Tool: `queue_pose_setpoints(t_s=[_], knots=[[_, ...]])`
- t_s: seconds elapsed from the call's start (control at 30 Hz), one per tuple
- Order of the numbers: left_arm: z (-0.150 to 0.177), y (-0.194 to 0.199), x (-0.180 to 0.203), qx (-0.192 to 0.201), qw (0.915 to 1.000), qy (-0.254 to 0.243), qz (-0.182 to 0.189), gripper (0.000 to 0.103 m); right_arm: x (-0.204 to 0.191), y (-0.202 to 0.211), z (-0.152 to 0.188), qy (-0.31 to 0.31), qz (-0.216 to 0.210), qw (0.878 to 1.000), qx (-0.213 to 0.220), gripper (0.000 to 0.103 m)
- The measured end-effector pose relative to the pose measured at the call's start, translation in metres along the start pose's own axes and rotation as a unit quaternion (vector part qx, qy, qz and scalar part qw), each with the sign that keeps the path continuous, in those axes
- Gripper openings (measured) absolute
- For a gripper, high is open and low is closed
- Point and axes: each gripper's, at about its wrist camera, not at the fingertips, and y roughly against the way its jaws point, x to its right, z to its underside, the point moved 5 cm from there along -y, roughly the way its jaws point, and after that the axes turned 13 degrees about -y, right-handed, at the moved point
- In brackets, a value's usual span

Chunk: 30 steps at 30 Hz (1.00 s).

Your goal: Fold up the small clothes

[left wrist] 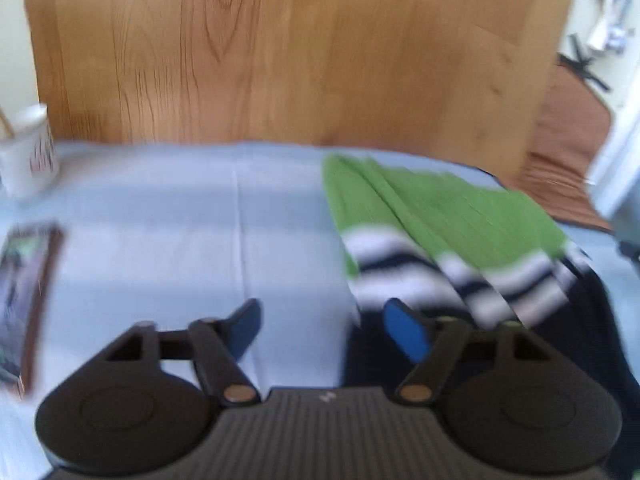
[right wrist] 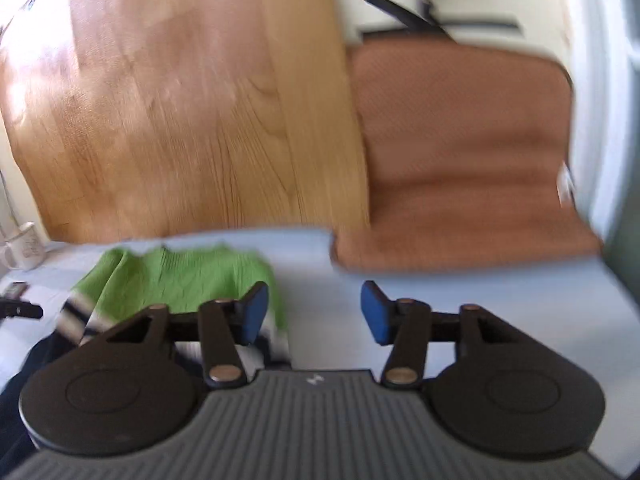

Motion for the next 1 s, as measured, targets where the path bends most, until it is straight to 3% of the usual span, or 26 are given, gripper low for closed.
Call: queue_pose_setpoints(t_s=[0.17,0.23,0.3,0.33,0.37,0.47,0.53,0.6,0.63,0.7,0.73,0.77,0.8,0.83,0.9,0.93,1.0], knots=[[0.03,0.027,0.031,0.012,0.9986,-0.039,0.033,0.088,0.012,0.031,0.05,-0.041,-0.032,0.997,-0.051,0.073],[0.033,0.028,0.045,0.007,0.9978,-0.063,0.019,0.075,0.007,0.033,0.069,-0.043,-0.04,0.996,-0.074,0.073],[0.035,0.019,0.055,-0.014,0.9959,-0.089,-0.004,0.014,-0.004,0.03,0.085,-0.024,-0.04,0.995,-0.093,0.062],[0.037,0.019,0.058,-0.024,0.9949,-0.095,-0.026,0.006,-0.011,0.032,0.09,0.003,-0.028,0.996,-0.083,0.036],[0.037,0.02,0.058,-0.022,0.9944,-0.097,-0.036,0.006,-0.019,0.033,0.092,0.031,-0.014,0.996,-0.078,0.01],[0.033,0.041,0.045,0.004,0.9955,-0.077,-0.054,0.006,-0.029,0.045,0.078,0.064,0.011,0.997,-0.043,0.01],[0.029,0.06,0.025,0.025,0.9933,-0.059,-0.096,0.006,-0.03,0.057,0.06,0.112,0.062,0.992,0.009,0.01],[0.025,0.079,-0.004,0.037,0.9871,-0.036,-0.152,0.006,-0.028,0.063,0.038,0.181,0.136,0.972,0.067,0.01],[0.024,0.087,-0.021,0.04,0.982,-0.024,-0.183,0.006,-0.024,0.061,0.027,0.224,0.185,0.952,0.097,0.01],[0.018,0.101,-0.056,0.05,0.961,-0.006,-0.272,0.006,-0.005,0.047,0.007,0.27,0.27,0.915,0.131,0.012],[0.017,0.104,-0.073,0.047,0.9515,0.009,-0.304,0.006,0.008,0.039,-0.002,0.26,0.301,0.909,0.123,0.017],[0.018,0.103,-0.09,0.031,0.9444,0.033,-0.326,0.007,0.02,0.033,-0.009,0.234,0.321,0.911,0.111,0.021],[0.021,0.101,-0.103,0.011,0.9376,0.058,-0.343,0.007,0.027,0.034,-0.012,0.199,0.319,0.921,0.104,0.022],[0.026,0.103,-0.11,0.006,0.9376,0.078,-0.339,0.007,0.029,0.044,-0.01,0.162,0.286,0.939,0.101,0.023],[0.039,0.11,-0.104,0.021,0.952,0.087,-0.293,0.011,0.022,0.062,0.003,0.105,0.186,0.973,0.092,0.032],[0.047,0.113,-0.094,0.024,0.9593,0.083,-0.269,0.013,0.018,0.071,0.013,0.084,0.146,0.982,0.084,0.034],[0.062,0.119,-0.065,0.034,0.9775,0.058,-0.2,0.027,0.007,0.084,0.039,0.053,0.057,0.996,0.05,0.034]])
